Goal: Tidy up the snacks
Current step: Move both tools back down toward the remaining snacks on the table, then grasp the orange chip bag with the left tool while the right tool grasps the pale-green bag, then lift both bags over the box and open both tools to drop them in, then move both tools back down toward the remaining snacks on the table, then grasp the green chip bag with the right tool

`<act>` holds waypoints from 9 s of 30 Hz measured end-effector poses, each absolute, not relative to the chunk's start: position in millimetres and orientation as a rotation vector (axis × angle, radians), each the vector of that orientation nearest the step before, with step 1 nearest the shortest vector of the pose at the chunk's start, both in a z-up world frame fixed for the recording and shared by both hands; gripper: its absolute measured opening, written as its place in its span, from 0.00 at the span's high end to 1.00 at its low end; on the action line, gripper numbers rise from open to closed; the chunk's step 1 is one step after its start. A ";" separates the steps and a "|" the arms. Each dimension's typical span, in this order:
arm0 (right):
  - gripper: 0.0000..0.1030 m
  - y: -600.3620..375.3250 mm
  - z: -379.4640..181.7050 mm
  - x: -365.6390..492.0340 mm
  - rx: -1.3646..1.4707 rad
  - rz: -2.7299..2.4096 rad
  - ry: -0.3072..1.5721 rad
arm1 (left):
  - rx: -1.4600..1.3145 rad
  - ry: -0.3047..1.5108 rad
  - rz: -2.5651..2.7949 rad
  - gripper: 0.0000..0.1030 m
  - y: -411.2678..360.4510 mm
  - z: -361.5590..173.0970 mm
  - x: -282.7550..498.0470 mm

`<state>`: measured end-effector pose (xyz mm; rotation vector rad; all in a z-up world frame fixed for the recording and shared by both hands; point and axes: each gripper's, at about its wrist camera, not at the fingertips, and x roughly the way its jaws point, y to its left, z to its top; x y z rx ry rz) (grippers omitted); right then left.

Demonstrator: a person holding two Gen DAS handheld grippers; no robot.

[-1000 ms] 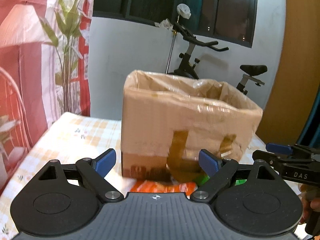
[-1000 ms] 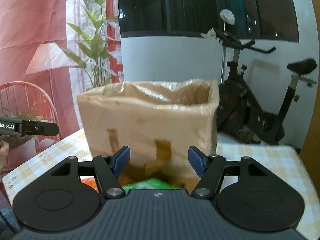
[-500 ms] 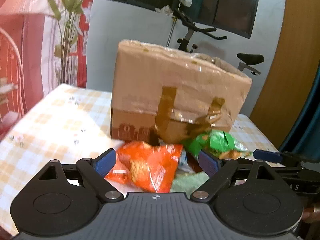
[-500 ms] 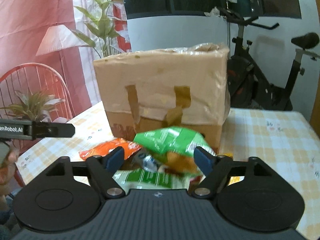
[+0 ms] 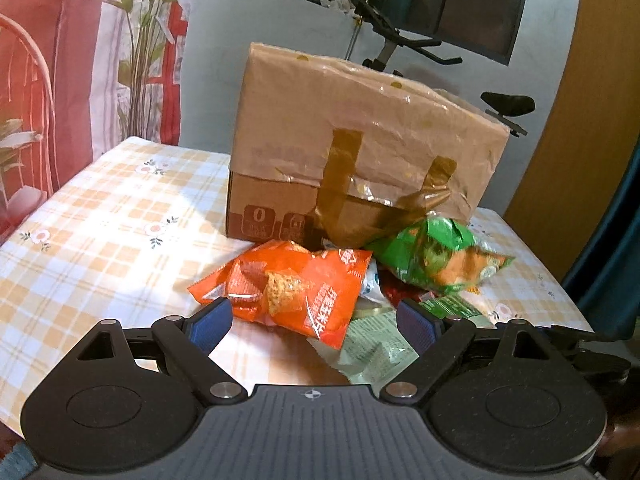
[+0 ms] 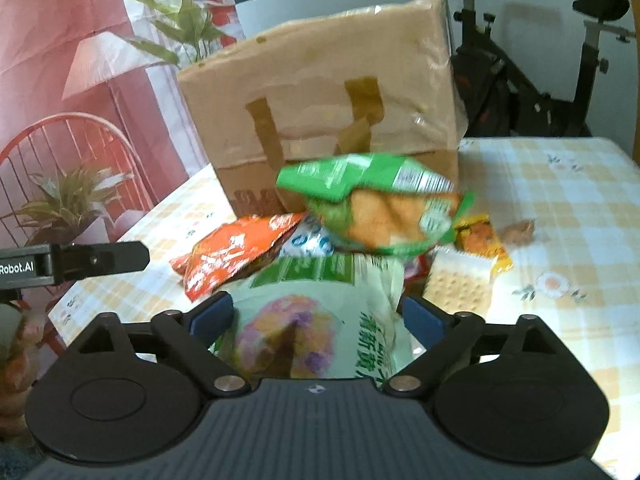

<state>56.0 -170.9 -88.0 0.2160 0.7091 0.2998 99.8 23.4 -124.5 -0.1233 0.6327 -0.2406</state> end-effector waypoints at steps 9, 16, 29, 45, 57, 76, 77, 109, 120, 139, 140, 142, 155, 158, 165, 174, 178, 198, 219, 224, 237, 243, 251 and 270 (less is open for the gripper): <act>0.01 -170.6 -104.1 59.6 0.267 0.317 0.709 | -0.113 0.672 -0.238 0.12 19.5 -137.5 106.1; 0.00 -169.5 -120.4 70.1 0.341 0.377 0.787 | -0.111 0.681 -0.228 0.12 19.3 -141.0 107.1; 0.20 -186.4 -108.4 57.6 0.338 0.304 0.670 | -0.079 0.688 -0.187 0.12 17.9 -144.7 140.6; 0.20 -196.9 -114.5 59.7 0.381 0.286 0.664 | -0.148 0.801 -0.173 0.05 18.5 -170.6 215.6; 0.20 -201.5 -118.3 60.9 0.406 0.298 0.662 | -0.092 0.747 -0.148 0.21 19.8 -180.7 204.2; 0.21 -198.1 -112.2 55.3 0.371 0.304 0.649 | -0.060 0.620 -0.191 0.31 27.1 -143.4 139.5; 0.21 -198.1 -111.7 54.9 0.369 0.304 0.647 | -0.062 0.619 -0.189 0.31 28.4 -142.3 137.8; 0.21 -186.9 -62.7 38.1 0.267 0.319 0.498 | -0.096 0.524 -0.169 0.31 48.8 -112.1 99.3; 0.21 -191.6 -42.6 33.6 0.254 0.324 0.403 | -0.102 0.487 -0.159 0.31 52.0 -104.7 98.2; 0.21 -217.0 32.9 63.5 0.276 0.302 0.219 | -0.090 0.287 -0.208 0.31 39.6 -23.0 132.3; 0.21 -218.5 40.6 68.0 0.283 0.299 0.209 | -0.091 0.277 -0.216 0.31 37.3 -16.7 136.7; 0.21 -221.0 52.0 76.3 0.289 0.301 0.190 | -0.096 0.263 -0.232 0.31 33.1 -6.3 147.5; 0.21 -202.2 79.4 202.8 0.034 0.203 0.180 | -0.007 0.279 -0.268 0.31 -9.4 18.2 256.4; 0.21 -192.5 68.2 230.4 -0.042 0.194 0.218 | -0.002 0.309 -0.261 0.31 -14.9 12.0 276.2; 0.21 -177.5 35.7 270.2 -0.166 0.175 0.343 | 0.026 0.351 -0.256 0.31 -24.4 -1.6 304.7; 0.17 -181.4 22.3 280.1 -0.111 0.198 0.451 | 0.009 0.395 -0.240 0.16 -22.1 -6.9 325.0; 0.11 -191.8 33.3 272.2 -0.049 0.204 0.442 | 0.006 0.391 -0.230 0.15 -16.4 -3.4 318.1; 0.11 -227.5 41.5 173.0 0.078 0.263 0.468 | -0.062 0.412 -0.197 0.15 23.3 -0.7 221.2; 0.11 -249.2 2.3 124.9 0.107 0.218 0.503 | -0.020 0.490 -0.215 0.15 22.3 -53.7 175.0; 0.11 -247.2 -10.6 118.1 0.079 0.224 0.516 | -0.018 0.507 -0.203 0.16 23.9 -66.1 170.0; 0.11 -243.9 -53.5 101.4 0.092 0.173 0.562 | -0.036 0.574 -0.208 0.16 12.4 -100.4 155.1; 0.11 -241.8 -61.9 95.4 0.065 0.152 0.569 | -0.068 0.593 -0.212 0.16 13.8 -115.2 147.0; 0.11 -228.6 -64.5 101.5 0.084 0.180 0.584 | -0.072 0.607 -0.208 0.16 15.7 -125.6 143.0; 0.11 -197.6 -102.6 132.5 0.144 0.223 0.740 | -0.089 0.645 -0.191 0.16 17.9 -136.5 143.8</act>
